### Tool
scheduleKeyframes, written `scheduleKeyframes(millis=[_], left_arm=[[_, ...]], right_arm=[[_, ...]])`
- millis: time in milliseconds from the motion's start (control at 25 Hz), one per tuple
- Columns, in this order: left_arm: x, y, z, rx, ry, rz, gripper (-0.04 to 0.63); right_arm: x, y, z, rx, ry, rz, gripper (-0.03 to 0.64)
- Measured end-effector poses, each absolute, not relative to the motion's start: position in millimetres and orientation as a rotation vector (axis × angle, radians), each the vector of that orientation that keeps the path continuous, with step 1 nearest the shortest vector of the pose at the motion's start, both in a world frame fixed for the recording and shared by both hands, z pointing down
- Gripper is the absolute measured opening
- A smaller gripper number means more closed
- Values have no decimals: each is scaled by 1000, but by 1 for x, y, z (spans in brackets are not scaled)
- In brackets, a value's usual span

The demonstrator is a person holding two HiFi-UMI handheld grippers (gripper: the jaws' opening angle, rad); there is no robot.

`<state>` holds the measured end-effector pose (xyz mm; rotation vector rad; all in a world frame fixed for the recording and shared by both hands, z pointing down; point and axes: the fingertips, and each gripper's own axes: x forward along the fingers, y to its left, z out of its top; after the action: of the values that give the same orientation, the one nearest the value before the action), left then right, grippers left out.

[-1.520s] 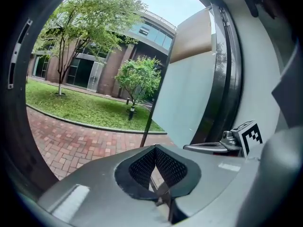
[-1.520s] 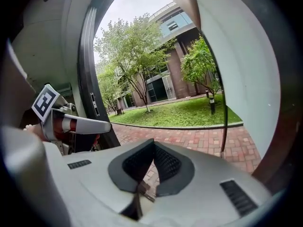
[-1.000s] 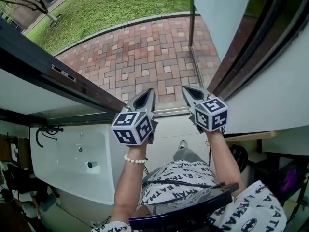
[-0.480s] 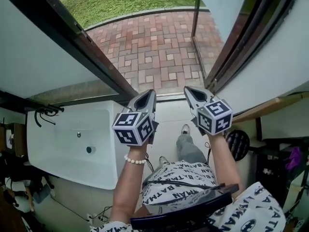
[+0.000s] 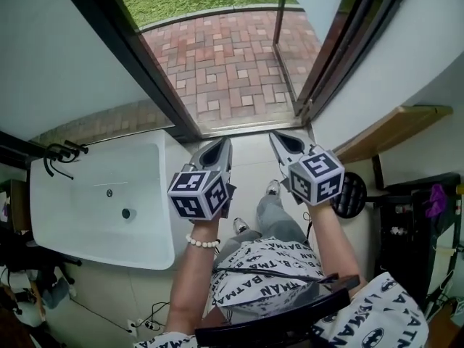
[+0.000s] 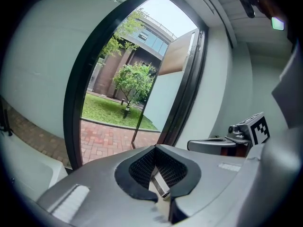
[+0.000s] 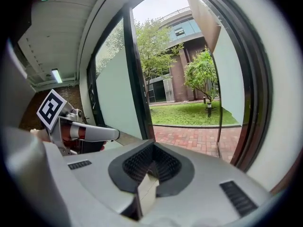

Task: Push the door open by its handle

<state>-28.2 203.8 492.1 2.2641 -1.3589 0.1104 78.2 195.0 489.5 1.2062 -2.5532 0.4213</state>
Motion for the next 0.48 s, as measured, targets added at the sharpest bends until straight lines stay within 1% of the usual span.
scheduleKeyframes(millis=[480], left_arm=[[-31, 222, 476, 2299, -1345, 84, -9]], right_arm=[[81, 213, 478, 1255, -2534, 422, 3]])
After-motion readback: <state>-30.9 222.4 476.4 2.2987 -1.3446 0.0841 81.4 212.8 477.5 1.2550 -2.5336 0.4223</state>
